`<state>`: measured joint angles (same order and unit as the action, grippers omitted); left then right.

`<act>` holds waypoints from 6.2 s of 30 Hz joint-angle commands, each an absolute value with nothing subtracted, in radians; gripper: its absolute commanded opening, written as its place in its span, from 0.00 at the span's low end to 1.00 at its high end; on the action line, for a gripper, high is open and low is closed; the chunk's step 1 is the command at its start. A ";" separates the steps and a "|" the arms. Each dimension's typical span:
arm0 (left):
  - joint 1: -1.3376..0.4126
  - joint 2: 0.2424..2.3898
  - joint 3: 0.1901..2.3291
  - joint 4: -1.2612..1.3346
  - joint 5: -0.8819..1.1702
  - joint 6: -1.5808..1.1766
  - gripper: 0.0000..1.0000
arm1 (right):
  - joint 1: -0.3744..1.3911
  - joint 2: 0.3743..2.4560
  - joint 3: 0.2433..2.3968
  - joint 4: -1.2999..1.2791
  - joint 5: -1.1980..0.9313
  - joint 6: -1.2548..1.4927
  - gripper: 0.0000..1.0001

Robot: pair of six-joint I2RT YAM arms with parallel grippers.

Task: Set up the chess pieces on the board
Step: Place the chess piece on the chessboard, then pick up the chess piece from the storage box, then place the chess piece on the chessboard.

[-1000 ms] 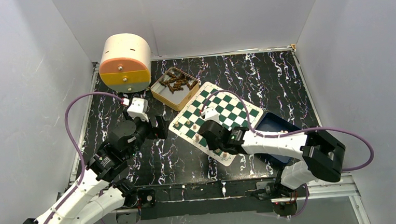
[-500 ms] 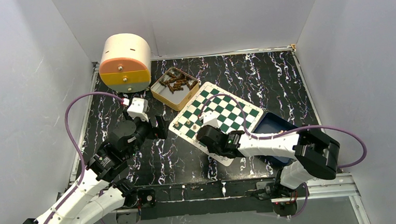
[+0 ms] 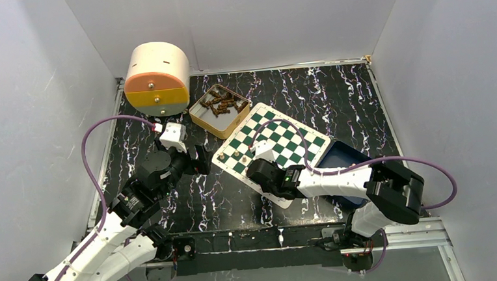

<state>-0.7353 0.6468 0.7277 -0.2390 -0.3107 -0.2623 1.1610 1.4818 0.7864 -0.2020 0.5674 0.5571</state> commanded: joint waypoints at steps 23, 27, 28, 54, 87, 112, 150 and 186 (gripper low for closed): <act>-0.736 0.631 0.723 -0.216 -0.317 -0.275 0.93 | 1.172 1.509 0.775 -0.118 0.588 0.571 0.24; -0.735 0.627 0.722 -0.216 -0.316 -0.275 0.93 | 1.172 1.510 0.773 -0.124 0.588 0.579 0.25; -0.736 0.627 0.721 -0.216 -0.316 -0.275 0.93 | 1.172 1.508 0.772 -0.126 0.586 0.581 0.26; -0.736 0.685 0.677 -0.172 -0.271 -0.279 0.94 | 1.167 1.289 1.012 -0.530 0.628 0.663 0.47; -0.736 0.729 0.583 -0.139 -0.099 -0.098 0.86 | 0.075 1.091 0.756 -0.709 0.294 0.759 0.40; -0.736 0.714 0.587 -0.136 -0.081 -0.084 0.86 | -0.028 1.182 0.623 -0.720 0.282 0.963 0.48; -0.736 0.734 0.638 -0.073 -0.054 -0.272 0.78 | -0.028 0.981 0.862 -0.792 0.017 0.938 0.19; -0.967 1.471 0.966 0.494 0.019 -0.868 0.49 | 0.329 0.880 0.667 -0.282 -0.162 1.615 0.16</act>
